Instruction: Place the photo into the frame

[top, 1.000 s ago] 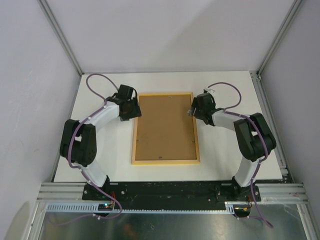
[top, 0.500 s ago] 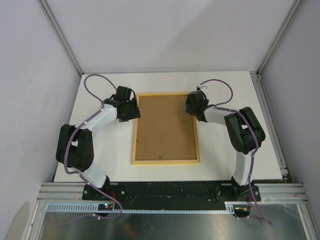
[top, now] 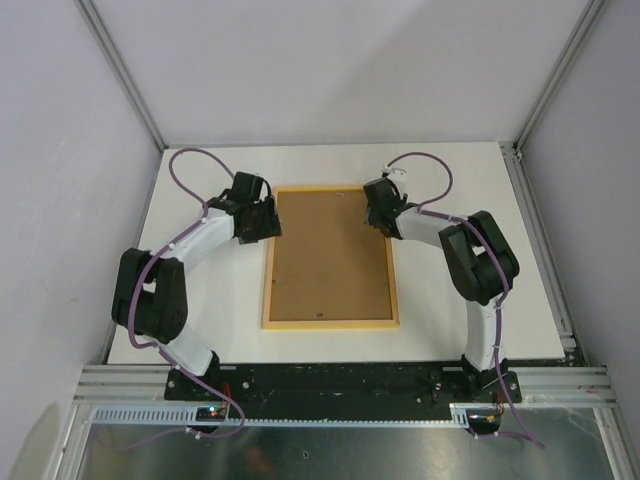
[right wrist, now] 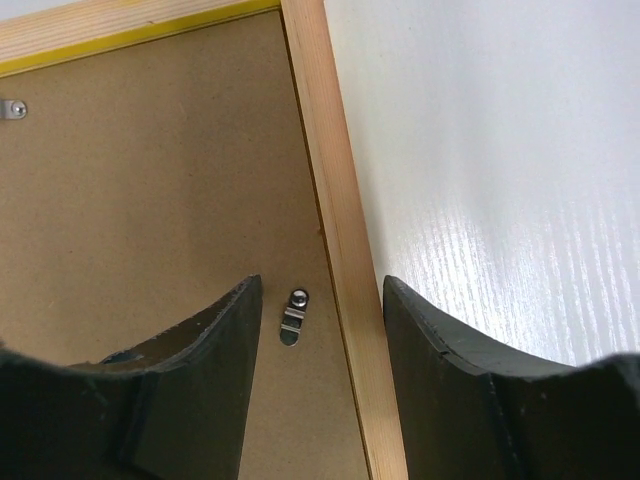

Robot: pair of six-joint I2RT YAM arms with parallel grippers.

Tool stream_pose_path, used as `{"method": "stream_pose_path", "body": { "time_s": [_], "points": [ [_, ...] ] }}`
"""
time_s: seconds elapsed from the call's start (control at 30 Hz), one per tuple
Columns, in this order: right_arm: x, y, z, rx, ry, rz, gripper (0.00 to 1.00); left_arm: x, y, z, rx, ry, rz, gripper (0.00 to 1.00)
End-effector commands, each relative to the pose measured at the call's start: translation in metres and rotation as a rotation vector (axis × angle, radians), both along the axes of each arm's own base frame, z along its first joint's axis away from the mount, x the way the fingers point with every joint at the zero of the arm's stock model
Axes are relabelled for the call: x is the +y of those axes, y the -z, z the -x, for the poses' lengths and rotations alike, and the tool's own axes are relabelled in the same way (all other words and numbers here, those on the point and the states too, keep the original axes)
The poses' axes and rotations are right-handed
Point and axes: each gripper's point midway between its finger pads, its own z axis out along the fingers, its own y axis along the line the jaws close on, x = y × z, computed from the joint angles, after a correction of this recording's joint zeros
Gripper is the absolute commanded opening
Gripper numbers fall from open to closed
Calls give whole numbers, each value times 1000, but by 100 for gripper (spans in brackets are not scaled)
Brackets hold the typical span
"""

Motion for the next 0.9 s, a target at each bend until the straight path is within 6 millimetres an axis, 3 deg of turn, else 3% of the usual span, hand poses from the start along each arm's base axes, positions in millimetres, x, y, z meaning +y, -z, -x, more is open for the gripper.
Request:
{"method": "stream_pose_path", "body": {
  "time_s": [0.0,0.17,0.87],
  "points": [
    [-14,32,31,152,-34,126,55,-2,-16,-5,-59,26,13,67],
    [-6,35,37,180,-96,63,54,-1,-14,-6,-53,24,17,67],
    [-17,32,69,201,-172,-30,43,1,-5,-6,-28,4,15,67]
  ]
}}
